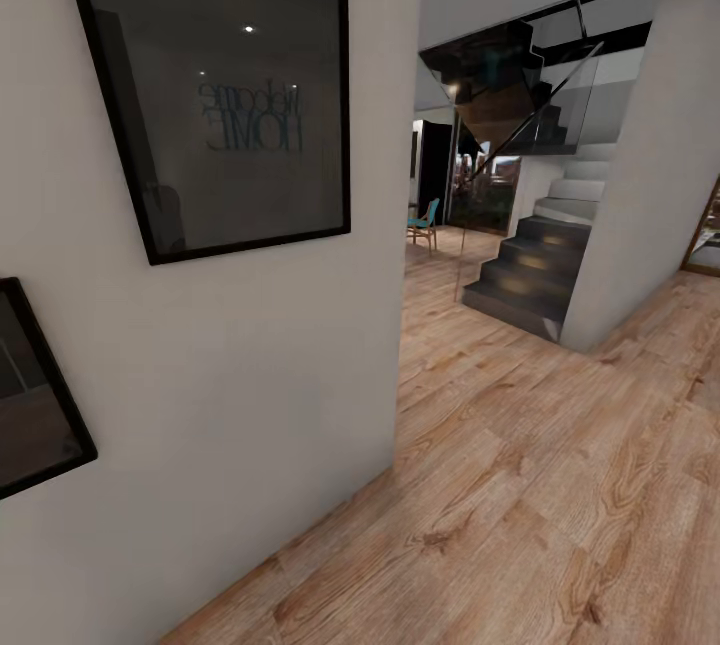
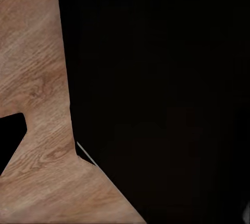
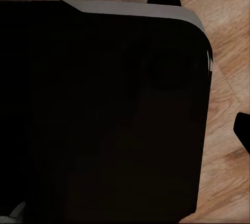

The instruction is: Pick up the two gym shoes and the two sandals from the corridor floor and place them onto the hallstand (shoe rack) in the corridor, making sure they are on the rack and not on the floor. Arrange them so the two gym shoes are next to each other and the two sandals are next to each other.

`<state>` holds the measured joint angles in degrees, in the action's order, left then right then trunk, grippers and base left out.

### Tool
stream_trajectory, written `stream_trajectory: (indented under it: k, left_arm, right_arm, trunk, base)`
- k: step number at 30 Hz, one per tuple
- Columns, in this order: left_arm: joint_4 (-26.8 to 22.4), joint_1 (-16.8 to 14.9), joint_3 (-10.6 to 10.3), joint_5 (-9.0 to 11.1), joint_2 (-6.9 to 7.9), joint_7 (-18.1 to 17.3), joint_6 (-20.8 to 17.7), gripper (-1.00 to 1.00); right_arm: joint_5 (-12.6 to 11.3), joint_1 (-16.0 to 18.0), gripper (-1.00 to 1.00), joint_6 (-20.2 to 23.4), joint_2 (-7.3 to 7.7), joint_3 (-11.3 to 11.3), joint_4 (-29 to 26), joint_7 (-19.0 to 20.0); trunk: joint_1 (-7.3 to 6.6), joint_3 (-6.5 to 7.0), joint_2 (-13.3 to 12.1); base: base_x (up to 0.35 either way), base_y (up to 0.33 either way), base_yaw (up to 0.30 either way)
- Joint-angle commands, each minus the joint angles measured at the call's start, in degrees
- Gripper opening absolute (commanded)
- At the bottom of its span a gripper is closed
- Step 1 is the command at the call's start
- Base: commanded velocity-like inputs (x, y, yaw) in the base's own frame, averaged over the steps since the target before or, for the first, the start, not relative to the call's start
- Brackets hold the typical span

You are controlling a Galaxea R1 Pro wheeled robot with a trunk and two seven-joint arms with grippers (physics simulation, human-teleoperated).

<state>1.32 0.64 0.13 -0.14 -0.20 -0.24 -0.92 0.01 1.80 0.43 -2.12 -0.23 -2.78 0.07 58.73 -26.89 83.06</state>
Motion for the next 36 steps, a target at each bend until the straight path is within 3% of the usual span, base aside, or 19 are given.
stream_trajectory:
  k: [1,12,25,36]
  left_arm:
    - [-0.2,0.0,0.0,0.0,0.02,0.0,-0.1,1.00]
    - [-3.8,-0.4,0.0,0.2,0.66,1.2,-0.1,1.00]
    - [-8.0,-1.4,0.3,0.3,0.96,1.5,-0.1,1.00]
    - [-11.6,-4.2,0.3,0.3,0.91,1.5,1.8,1.00]
  right_arm:
    - [0.0,0.0,1.00,0.1,-0.02,0.0,0.0,0.0]
    - [0.2,0.1,1.00,0.1,0.45,0.2,-0.5,-0.3]
    - [0.2,0.1,1.00,0.2,4.47,0.0,-4.7,-0.3]
    - [0.1,0.1,1.00,0.2,7.81,-0.1,-8.3,-0.3]
  trunk:
    - [0.00,-0.04,0.0]
    - [0.00,-0.04,0.0]
    - [0.00,-0.04,0.0]
    - [0.00,-0.04,0.0]
  base:
    - [0.000,0.000,0.000]
    - [0.000,0.000,0.000]
    - [0.000,0.000,0.000]
    - [0.000,0.000,0.000]
